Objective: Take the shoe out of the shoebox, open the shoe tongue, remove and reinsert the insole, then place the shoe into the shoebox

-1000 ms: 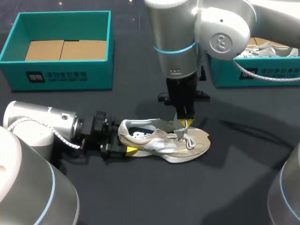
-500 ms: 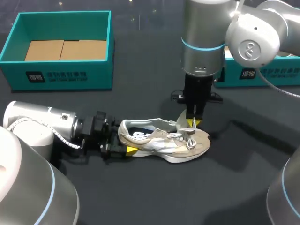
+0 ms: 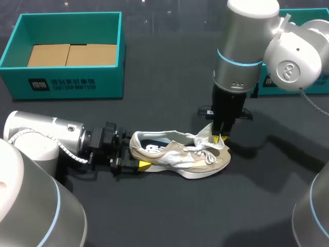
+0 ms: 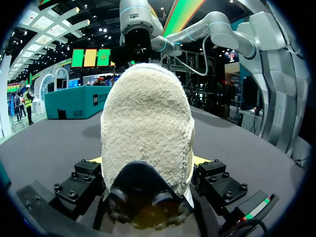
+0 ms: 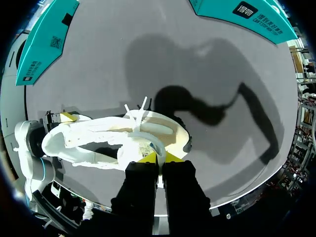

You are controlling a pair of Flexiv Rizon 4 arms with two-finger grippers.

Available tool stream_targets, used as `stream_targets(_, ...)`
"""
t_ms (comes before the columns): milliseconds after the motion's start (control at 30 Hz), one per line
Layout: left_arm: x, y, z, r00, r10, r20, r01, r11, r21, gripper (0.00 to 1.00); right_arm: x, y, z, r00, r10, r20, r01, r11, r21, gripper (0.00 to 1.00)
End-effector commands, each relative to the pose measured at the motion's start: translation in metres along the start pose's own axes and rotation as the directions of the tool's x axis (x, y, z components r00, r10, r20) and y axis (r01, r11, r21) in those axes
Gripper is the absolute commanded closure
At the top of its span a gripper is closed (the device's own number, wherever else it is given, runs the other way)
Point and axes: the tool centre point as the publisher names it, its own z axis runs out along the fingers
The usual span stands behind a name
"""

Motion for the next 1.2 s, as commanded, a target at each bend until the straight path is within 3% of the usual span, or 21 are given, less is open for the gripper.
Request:
stream_targets(33,0.001,0.002,0.000,1.000,0.000,0.002,0.000,1.000,-0.001,1.00,-0.012,-0.008,0.008,0.996,0.000,-0.084,-0.003,1.000,-0.025,0.89)
stream_targets(100,0.001,0.002,0.000,1.000,0.000,0.002,0.000,1.000,-0.001,1.00,-0.014,-0.008,0.011,0.997,0.011,-0.082,-0.014,1.000,-0.024,0.78)
stream_targets(300,0.001,0.002,0.000,1.000,0.000,0.002,0.000,1.000,-0.001,1.00,-0.023,-0.008,0.018,0.995,0.066,-0.079,-0.067,0.998,-0.012,0.64)
stream_targets(667,0.001,0.002,0.000,1.000,0.000,0.002,0.000,1.000,-0.001,1.00,-0.028,-0.006,0.011,0.985,0.174,0.004,-0.173,0.983,-0.059,0.01)
stream_targets(1100,0.001,0.002,0.000,1.000,0.000,0.002,0.000,1.000,-0.001,1.00,-0.019,-0.011,-0.066,0.956,0.230,0.184,-0.190,0.959,-0.212,0.05)
stream_targets(1200,0.001,0.002,0.000,1.000,0.000,0.002,0.000,1.000,-0.001,1.00,-0.013,-0.015,-0.081,0.958,0.198,0.205,-0.150,0.962,-0.227,0.12)
